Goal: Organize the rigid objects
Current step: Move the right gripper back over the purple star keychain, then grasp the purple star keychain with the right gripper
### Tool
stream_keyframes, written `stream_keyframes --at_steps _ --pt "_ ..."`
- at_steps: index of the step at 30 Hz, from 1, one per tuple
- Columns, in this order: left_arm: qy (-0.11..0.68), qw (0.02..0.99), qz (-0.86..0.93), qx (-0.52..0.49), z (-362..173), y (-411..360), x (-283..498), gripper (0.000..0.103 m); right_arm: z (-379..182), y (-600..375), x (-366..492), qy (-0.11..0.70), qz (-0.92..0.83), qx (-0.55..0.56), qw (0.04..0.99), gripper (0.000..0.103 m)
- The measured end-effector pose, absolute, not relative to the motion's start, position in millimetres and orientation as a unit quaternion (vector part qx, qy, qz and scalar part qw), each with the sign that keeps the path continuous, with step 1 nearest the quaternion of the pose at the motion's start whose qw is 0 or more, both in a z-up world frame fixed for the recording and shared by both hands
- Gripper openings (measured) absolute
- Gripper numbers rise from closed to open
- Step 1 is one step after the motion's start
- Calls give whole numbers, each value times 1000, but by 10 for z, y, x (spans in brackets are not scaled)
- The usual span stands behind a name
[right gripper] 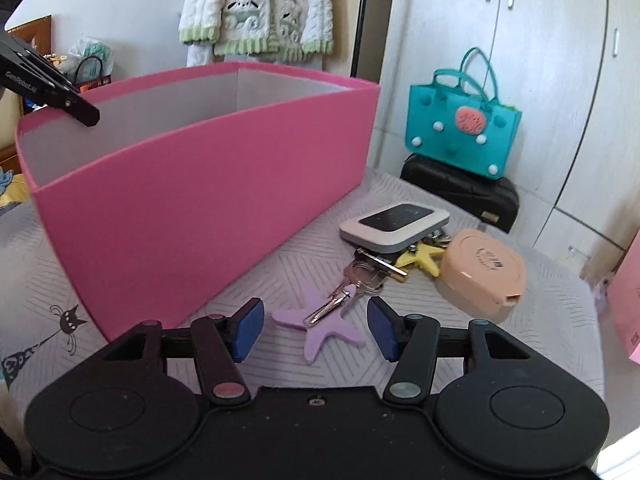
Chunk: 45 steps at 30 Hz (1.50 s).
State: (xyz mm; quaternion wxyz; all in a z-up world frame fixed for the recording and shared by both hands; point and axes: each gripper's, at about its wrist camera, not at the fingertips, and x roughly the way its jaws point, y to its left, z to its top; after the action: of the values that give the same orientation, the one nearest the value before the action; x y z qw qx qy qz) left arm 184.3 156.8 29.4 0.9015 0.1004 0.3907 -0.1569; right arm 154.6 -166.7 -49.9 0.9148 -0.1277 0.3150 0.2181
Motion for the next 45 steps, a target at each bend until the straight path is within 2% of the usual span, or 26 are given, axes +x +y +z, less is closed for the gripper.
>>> stream_keyframes --at_steps 4,7,10,11,14,21,30,31,32,33,45 --pt "387 903 -156 104 287 1570 1832 12 -543 -1721 1621 334 213 -98 913 61" --pt "387 903 -157 100 280 1580 1835 12 -586 -1786 1669 340 209 -58 915 65" --pt "387 903 -157 101 274 1573 1835 12 -600 -1767 1635 334 208 -68 917 63" --pt "387 903 -157 101 273 1572 1833 12 -603 -1764 1633 335 212 -66 916 58" --pt "387 903 -157 101 272 1572 1827 12 -591 -1739 1626 334 214 -76 915 58" --pt "387 903 -158 101 272 1574 1827 12 -578 -1756 1650 340 214 -67 913 58" --pt "386 903 -157 101 273 1577 1828 12 -587 -1735 1728 342 238 -74 906 64" --pt "387 903 -157 100 273 1574 1827 12 -592 -1726 1728 339 240 -76 907 63" --pt "387 903 -157 100 273 1574 1827 12 -594 -1716 1723 336 242 -78 907 55" --pt "387 903 -158 100 273 1576 1828 12 -586 -1708 1714 334 247 -80 906 52" --pt "386 903 -160 101 261 1548 1829 12 -423 -1701 1578 319 228 -85 916 49"
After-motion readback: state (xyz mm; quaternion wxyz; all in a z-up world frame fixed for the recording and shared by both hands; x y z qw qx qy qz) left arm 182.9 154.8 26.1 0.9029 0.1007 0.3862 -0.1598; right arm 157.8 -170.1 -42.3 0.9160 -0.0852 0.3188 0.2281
